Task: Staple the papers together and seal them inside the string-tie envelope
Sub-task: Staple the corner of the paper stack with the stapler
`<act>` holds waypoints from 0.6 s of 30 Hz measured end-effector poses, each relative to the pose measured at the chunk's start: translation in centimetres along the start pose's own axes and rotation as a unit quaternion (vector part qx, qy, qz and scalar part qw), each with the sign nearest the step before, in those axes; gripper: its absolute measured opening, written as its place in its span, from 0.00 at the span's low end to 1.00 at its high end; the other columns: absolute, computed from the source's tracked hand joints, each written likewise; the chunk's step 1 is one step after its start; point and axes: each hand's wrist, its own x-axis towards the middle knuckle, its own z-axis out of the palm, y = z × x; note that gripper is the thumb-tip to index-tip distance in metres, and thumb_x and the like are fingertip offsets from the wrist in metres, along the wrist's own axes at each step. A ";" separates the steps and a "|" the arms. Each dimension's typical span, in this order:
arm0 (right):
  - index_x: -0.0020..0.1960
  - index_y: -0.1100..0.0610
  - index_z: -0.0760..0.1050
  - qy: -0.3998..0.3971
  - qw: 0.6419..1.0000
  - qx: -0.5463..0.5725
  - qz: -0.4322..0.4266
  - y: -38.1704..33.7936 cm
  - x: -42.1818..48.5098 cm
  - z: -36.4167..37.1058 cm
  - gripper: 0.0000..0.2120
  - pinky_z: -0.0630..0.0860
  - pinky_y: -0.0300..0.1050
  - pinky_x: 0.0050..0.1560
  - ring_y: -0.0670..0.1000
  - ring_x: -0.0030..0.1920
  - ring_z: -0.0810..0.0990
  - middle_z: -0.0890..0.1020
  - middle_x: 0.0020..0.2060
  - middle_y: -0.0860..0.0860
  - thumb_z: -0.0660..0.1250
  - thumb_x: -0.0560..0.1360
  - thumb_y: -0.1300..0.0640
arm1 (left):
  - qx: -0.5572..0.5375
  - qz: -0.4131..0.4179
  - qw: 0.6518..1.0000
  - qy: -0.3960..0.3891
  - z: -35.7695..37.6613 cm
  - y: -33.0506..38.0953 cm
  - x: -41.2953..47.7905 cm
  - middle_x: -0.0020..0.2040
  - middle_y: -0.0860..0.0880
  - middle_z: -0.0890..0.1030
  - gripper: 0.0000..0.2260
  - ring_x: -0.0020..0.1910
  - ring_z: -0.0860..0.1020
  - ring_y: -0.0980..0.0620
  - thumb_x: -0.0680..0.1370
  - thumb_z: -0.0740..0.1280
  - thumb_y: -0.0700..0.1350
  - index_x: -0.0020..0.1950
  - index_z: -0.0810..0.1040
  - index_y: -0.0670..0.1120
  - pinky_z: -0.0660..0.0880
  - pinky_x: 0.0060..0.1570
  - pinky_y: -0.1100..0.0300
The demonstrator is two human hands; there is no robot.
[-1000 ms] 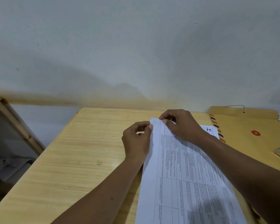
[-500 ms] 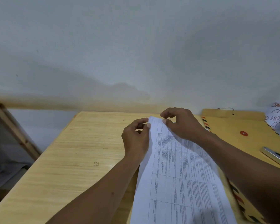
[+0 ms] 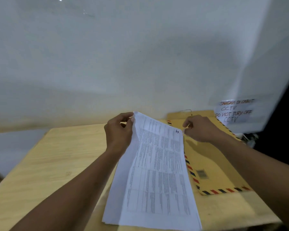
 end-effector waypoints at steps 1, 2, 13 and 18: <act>0.54 0.52 0.79 0.002 0.999 -0.032 0.019 0.9 -0.4 0.0 0.10 0.77 0.51 0.54 0.53 0.53 0.78 0.79 0.56 0.51 0.70 0.73 0.53 | 0.008 0.009 1.000 -0.002 0.1 0.3 -0.1 0.41 0.58 0.83 0.06 0.33 0.78 0.65 0.78 0.71 0.44 0.52 0.85 0.54 0.71 0.34 0.75; 0.56 0.50 0.78 0.006 0.997 -0.071 0.039 1.6 -0.9 0.0 0.12 0.75 0.53 0.58 0.56 0.59 0.76 0.78 0.59 0.51 0.70 0.73 0.52 | 0.017 0.018 1.000 -0.003 0.1 0.5 -0.3 0.41 0.58 0.83 0.07 0.33 0.78 0.65 0.78 0.71 0.44 0.52 0.85 0.54 0.71 0.35 0.74; 0.61 0.57 0.68 0.011 0.964 -0.218 0.148 5.8 -3.7 0.6 0.14 0.72 0.53 0.55 0.61 0.59 0.74 0.75 0.59 0.59 0.63 0.76 0.59 | 0.016 0.026 1.000 -0.003 0.3 1.3 -1.6 0.43 0.55 0.83 0.08 0.32 0.78 0.65 0.78 0.71 0.42 0.55 0.84 0.52 0.71 0.36 0.77; 0.47 0.58 0.69 -0.005 0.984 -0.120 0.132 4.3 -2.8 0.5 0.07 0.72 0.46 0.38 0.57 0.41 0.75 0.77 0.42 0.57 0.66 0.77 0.56 | -0.011 -0.008 1.000 -0.004 0.0 1.7 -1.5 0.43 0.57 0.84 0.08 0.40 0.81 0.61 0.77 0.72 0.43 0.54 0.85 0.51 0.76 0.45 0.64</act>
